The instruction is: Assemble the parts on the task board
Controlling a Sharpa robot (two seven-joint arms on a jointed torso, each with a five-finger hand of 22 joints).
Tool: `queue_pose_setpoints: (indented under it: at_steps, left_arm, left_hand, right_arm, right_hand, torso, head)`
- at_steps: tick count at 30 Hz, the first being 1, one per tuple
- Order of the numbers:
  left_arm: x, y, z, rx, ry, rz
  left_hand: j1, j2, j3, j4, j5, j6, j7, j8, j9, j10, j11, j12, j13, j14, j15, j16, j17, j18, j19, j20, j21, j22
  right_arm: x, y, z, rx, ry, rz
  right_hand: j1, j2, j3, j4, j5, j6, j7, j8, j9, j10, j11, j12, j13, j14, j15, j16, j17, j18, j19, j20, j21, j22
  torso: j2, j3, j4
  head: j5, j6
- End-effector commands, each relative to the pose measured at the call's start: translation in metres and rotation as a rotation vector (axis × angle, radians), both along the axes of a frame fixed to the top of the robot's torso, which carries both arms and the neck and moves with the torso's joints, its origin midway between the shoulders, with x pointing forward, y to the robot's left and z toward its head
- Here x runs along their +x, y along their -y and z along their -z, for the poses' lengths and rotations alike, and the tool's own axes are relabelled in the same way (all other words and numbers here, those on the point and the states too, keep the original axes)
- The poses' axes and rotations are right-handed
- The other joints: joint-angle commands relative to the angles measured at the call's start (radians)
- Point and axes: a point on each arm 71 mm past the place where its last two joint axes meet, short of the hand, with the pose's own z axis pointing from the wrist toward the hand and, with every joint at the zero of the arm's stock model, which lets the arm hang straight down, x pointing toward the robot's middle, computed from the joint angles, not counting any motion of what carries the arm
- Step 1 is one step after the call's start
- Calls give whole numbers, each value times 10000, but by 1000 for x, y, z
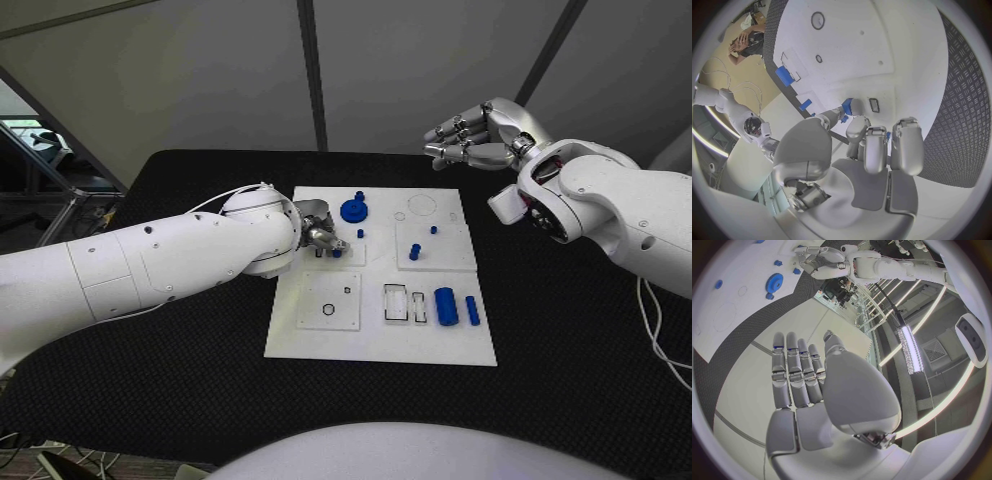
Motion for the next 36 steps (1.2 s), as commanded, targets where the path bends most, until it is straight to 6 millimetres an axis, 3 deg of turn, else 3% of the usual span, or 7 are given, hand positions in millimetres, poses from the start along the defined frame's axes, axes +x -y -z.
queue_pose_setpoints:
  at_steps: [1, 8, 23, 36]
  left_arm:
    - [0, 0, 1, 17, -103, 8]
    - [1, -1, 1, 14, -68, -62]
    - [0, -4, -2, -112, -16, -150]
    - [8, -5, -30, -833, 319, -341]
  left_hand:
    - [-186, 17, -281, 120, -70, 81, 3, 55, 32, 83, 5, 13, -21, 848, -54, 35, 2067, -187, 64, 21, 9, 696]
    - [-517, 0, -1209, 522, -469, 112, 23, 23, 96, 71, 27, 0, -27, 849, -38, 34, 2070, -181, 52, 32, -31, 690]
    - [-380, 116, -2388, 899, -472, 107, 14, -68, 177, 44, 21, -21, -35, 849, -48, 29, 2072, -175, 52, 23, -74, 710]
    - [-218, 121, -3050, 1111, -467, 59, 34, -131, 222, -45, 38, -127, -156, 848, -38, 24, 2071, -147, -9, 29, -191, 621]
  right_arm:
    - [0, -1, -1, -11, 24, -102]
    - [0, -1, -1, -18, 14, -114]
    - [0, 0, -1, -31, 5, -99]
    - [1, 3, 0, -54, -8, -49]
  right_hand:
    - [-29, 56, -63, 9, 47, -18, 54, -46, 13, -55, 19, 44, -16, -37, 45, -65, -17, 48, 73, 28, -48, -17]
    - [-85, 43, -109, 34, 72, -26, 62, -47, 13, -66, 27, 54, -15, -43, 53, -77, -34, 46, 87, 35, -77, -36]
    - [-175, 34, -182, 73, 180, -39, 68, -47, 13, -87, 36, 76, -13, -52, 65, -97, -64, 46, 110, 47, -133, -72]
    - [-233, 34, -223, 101, 220, -44, 72, -46, 14, -96, 40, 90, -12, -51, 70, -103, -77, 47, 123, 53, -161, -89]
  torso:
    - [2, -5, 8]
    - [-1, -9, 8]
    - [1, -16, 9]
    - [-3, -6, 0]
  head:
    - [-14, -10]
    - [-19, 6]
    - [-13, 16]
    - [-8, 38]
